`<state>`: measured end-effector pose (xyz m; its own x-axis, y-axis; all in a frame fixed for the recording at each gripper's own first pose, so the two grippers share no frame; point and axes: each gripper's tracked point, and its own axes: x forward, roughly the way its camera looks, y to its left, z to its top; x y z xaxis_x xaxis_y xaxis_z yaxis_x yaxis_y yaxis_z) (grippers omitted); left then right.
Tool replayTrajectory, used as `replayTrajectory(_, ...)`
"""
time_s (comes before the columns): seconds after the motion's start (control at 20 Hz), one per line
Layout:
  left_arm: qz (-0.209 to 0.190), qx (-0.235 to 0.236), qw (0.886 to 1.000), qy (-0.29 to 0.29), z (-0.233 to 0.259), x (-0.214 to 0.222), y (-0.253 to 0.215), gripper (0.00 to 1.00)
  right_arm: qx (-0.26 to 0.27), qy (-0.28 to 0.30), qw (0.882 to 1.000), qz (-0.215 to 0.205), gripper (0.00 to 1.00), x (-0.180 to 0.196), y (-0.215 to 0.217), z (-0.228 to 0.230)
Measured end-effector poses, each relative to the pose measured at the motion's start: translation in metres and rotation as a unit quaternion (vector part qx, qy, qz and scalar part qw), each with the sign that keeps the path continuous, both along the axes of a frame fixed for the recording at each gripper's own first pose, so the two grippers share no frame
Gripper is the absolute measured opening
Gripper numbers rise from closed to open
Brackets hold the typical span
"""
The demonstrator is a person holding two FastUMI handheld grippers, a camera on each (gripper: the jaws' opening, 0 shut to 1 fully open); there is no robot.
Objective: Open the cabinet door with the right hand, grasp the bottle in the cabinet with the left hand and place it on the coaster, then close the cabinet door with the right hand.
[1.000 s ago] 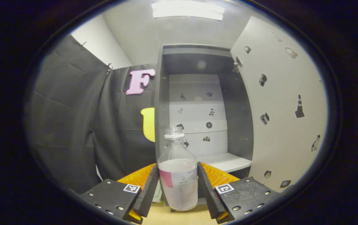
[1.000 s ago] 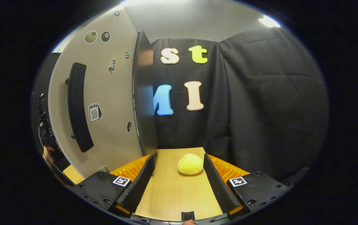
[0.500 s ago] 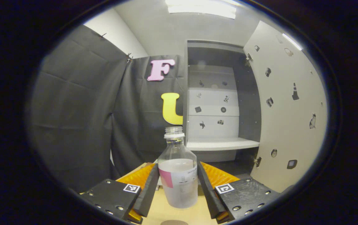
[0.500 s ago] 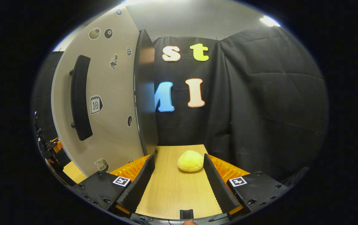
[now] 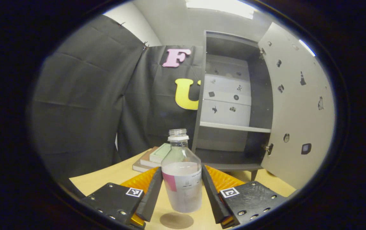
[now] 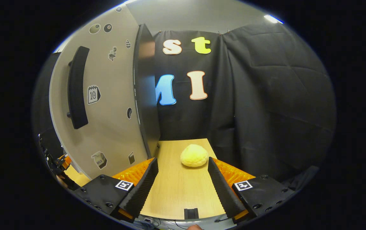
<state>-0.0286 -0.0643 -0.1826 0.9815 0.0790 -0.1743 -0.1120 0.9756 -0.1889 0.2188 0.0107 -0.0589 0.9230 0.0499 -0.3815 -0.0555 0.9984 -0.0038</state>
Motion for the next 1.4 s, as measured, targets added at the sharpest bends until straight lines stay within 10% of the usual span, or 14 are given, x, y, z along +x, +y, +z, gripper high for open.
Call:
replayTrajectory(0.75,0.018,0.026,0.998,0.06,-0.108,-0.005,-0.012,0.72,-0.018,0.02,1.0,0.004,0.97,0.0,0.003,-0.011)
replayTrajectory(1.4,0.004,0.047,0.996,0.078,-0.083,-0.016,-0.027,0.78,-0.003,0.02,0.999,0.043,0.99,0.02,0.027,-0.013)
